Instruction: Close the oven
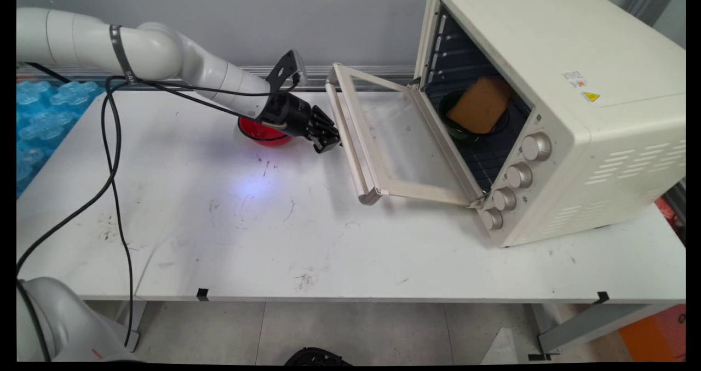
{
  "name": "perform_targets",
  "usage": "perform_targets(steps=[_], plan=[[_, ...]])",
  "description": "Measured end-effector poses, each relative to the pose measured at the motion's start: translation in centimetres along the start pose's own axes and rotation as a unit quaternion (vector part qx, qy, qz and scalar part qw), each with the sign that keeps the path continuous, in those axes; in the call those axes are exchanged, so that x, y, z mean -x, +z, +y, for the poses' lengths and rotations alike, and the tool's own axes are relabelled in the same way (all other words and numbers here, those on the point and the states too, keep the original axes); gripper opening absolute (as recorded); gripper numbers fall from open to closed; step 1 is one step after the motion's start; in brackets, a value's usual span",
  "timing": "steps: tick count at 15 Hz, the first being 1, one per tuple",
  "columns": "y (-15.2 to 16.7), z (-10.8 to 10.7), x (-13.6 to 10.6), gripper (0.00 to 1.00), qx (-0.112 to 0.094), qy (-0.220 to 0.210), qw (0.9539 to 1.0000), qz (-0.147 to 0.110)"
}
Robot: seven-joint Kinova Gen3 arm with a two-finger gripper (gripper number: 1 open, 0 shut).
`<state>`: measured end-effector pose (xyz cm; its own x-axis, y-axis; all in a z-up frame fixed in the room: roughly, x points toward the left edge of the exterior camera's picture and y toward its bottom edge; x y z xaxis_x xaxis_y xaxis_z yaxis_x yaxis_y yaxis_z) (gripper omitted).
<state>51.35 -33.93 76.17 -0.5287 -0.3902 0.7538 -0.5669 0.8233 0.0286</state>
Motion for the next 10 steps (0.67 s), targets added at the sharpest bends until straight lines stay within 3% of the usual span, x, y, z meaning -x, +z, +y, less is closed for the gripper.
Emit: perform_targets(steps=[10], plan=[[-1.4,0.3,-2.3,0.00,-0.004,0.010,0.9998,0.016]])
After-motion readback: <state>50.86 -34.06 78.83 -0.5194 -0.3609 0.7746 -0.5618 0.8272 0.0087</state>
